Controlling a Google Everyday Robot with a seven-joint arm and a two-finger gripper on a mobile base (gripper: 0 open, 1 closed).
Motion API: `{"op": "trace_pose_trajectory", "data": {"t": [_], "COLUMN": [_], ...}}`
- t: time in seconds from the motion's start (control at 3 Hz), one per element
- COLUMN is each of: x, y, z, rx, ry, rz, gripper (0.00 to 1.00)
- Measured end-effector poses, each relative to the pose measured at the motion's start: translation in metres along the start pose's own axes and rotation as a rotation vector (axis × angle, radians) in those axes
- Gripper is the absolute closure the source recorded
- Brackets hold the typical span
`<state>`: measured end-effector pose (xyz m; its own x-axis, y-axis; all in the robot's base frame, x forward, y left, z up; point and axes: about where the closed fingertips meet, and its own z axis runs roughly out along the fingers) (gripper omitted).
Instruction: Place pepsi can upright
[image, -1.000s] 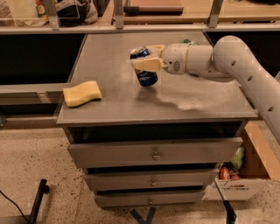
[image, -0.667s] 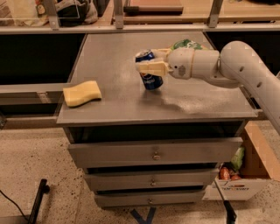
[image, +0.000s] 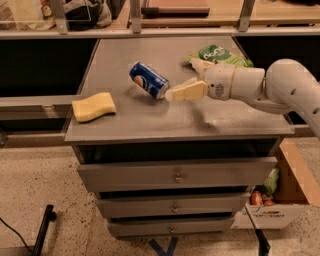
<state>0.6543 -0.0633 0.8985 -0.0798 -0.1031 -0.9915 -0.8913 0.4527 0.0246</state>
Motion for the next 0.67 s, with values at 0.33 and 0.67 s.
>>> {"op": "trace_pose_trajectory", "data": {"t": [0.33, 0.67], "x": [-0.0043, -0.0043], "y": [0.0050, 0.0051], "z": [-0.0249, -0.0248], "rx": [0.058, 0.058], "ry": [0.039, 0.039], "rz": [-0.006, -0.006], "gripper": [0.00, 0.00]}}
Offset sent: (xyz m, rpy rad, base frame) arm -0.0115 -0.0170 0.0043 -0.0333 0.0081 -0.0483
